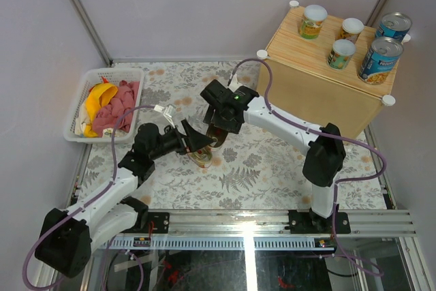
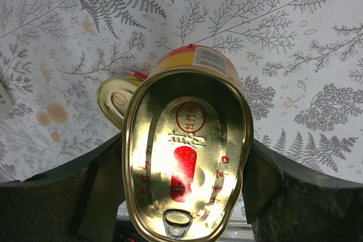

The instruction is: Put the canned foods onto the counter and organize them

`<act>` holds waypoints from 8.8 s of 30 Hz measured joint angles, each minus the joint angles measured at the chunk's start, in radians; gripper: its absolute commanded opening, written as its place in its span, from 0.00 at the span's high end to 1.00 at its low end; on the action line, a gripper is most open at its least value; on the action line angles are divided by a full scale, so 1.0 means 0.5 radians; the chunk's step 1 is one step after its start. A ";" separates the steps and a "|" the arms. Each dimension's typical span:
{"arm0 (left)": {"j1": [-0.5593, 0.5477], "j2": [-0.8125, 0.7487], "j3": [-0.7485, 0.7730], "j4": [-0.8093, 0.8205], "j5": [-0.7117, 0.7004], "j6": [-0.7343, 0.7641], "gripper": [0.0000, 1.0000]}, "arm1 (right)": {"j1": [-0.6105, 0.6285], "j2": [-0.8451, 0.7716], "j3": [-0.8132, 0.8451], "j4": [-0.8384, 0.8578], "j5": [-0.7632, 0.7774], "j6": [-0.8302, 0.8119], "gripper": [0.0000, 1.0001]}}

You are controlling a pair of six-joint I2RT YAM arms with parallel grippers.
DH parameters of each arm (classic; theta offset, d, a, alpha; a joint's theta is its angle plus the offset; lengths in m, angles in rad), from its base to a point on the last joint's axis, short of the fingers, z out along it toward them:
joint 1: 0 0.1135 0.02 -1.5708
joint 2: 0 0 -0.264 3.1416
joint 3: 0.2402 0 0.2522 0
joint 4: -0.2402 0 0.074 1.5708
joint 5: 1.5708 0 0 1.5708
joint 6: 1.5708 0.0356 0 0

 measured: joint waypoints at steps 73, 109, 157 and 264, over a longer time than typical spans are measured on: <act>-0.023 0.388 -0.035 0.754 0.021 -0.463 1.00 | 0.048 -0.156 0.086 0.120 0.086 -0.441 0.36; -0.023 0.645 0.403 0.803 0.124 -0.548 1.00 | -0.025 -0.314 0.378 0.069 0.243 -0.860 0.08; -0.216 2.245 2.937 -0.215 0.333 -1.015 1.00 | -0.540 -0.705 0.373 0.546 0.603 -1.480 0.13; -0.152 2.327 3.013 -0.248 0.269 -1.240 0.37 | -0.787 -0.731 -0.259 0.838 0.185 -1.651 1.00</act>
